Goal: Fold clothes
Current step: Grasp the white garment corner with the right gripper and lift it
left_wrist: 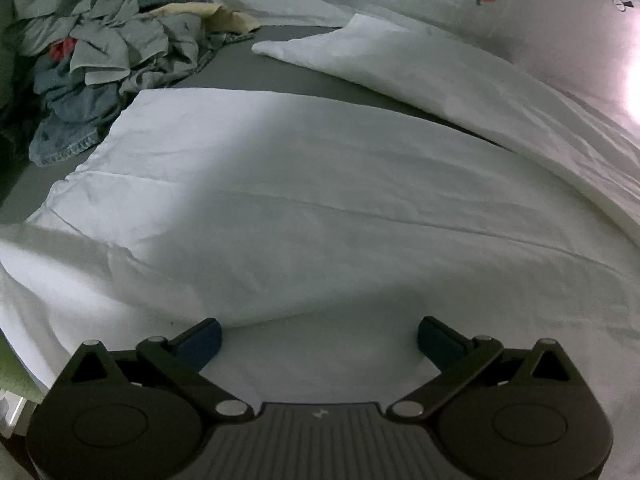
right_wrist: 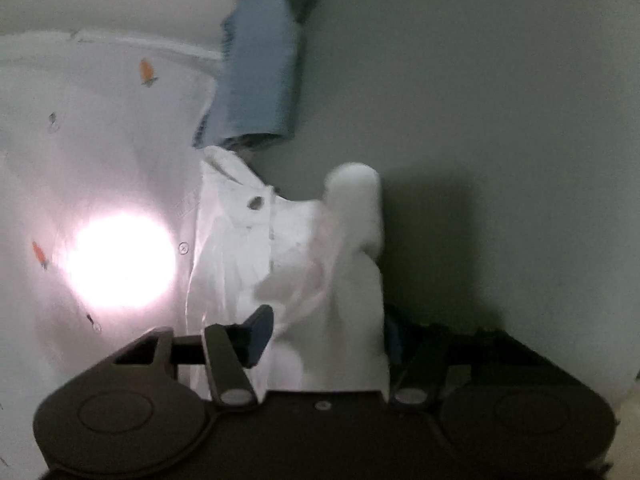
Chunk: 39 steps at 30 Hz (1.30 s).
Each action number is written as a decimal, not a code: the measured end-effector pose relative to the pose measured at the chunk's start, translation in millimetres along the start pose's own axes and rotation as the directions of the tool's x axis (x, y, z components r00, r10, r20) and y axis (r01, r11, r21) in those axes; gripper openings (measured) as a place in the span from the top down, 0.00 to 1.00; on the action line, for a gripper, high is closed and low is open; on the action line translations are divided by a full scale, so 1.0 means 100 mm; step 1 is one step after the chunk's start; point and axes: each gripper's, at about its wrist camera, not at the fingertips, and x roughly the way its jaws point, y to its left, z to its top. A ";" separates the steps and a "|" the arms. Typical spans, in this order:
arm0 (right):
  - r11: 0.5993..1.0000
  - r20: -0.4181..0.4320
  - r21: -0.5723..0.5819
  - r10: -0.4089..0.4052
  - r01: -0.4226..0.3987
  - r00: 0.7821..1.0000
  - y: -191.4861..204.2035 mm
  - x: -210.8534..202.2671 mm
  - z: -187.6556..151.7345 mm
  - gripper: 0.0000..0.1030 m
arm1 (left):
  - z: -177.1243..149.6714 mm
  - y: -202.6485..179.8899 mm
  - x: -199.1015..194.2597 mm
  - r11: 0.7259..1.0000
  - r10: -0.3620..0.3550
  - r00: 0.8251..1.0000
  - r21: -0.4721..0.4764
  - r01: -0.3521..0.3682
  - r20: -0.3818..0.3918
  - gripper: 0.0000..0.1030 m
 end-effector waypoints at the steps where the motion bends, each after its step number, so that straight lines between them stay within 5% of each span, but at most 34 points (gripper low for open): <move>1: 1.000 0.001 0.025 0.016 -0.016 1.000 -0.04 0.00 0.00 0.47 | 0.00 0.00 0.00 1.000 0.000 1.000 0.000 0.000 0.000 0.00; 4: 0.985 0.013 0.155 0.078 -0.079 0.997 -0.19 -0.01 0.04 0.52 | 0.04 0.01 0.01 1.000 -0.002 1.000 -0.003 0.002 -0.018 0.00; 6: 0.974 0.023 0.196 0.115 -0.118 0.993 -0.25 0.01 0.04 0.73 | 0.05 0.00 0.01 1.000 -0.002 1.000 -0.003 0.002 -0.028 0.00; 8: 0.972 0.039 0.193 0.133 -0.138 0.990 -0.25 0.02 0.00 0.77 | 0.06 0.00 0.01 1.000 -0.004 0.999 -0.001 0.004 -0.034 0.00; 14: 0.996 0.059 0.087 0.029 -0.034 0.998 -0.16 0.04 -0.09 0.81 | 0.10 0.06 0.02 0.999 -0.037 0.997 0.035 0.040 -0.069 0.00; 20: 0.999 0.090 0.026 -0.024 0.021 0.996 -0.01 0.06 -0.15 0.81 | 0.06 0.27 -0.02 0.978 -0.135 0.986 0.148 0.148 -0.097 0.00; 22: 0.999 0.108 0.002 -0.048 0.048 0.993 0.04 0.04 -0.18 0.82 | 0.04 0.50 -0.04 0.986 -0.092 0.993 0.134 0.102 -0.077 0.00; 27: 0.994 0.162 -0.042 -0.095 0.103 0.982 0.09 0.00 -0.25 0.83 | 0.08 1.48 0.00 0.991 0.043 0.997 -0.120 -0.050 -0.062 0.00; 31: 0.984 0.213 -0.080 -0.141 0.161 0.967 0.17 0.00 -0.35 0.83 | 0.08 2.31 0.09 0.931 0.110 0.989 -0.338 -0.135 -0.094 0.00; 35: 0.971 0.258 -0.101 -0.185 0.217 0.948 0.27 0.05 -0.42 0.83 | 0.04 2.91 0.13 0.837 0.081 0.991 -0.533 -0.127 -0.109 0.00; 39: 0.967 0.291 -0.079 -0.208 0.241 0.934 0.30 0.05 -0.48 0.82 | 0.07 3.09 0.12 0.820 0.058 0.994 -0.565 -0.098 -0.089 0.00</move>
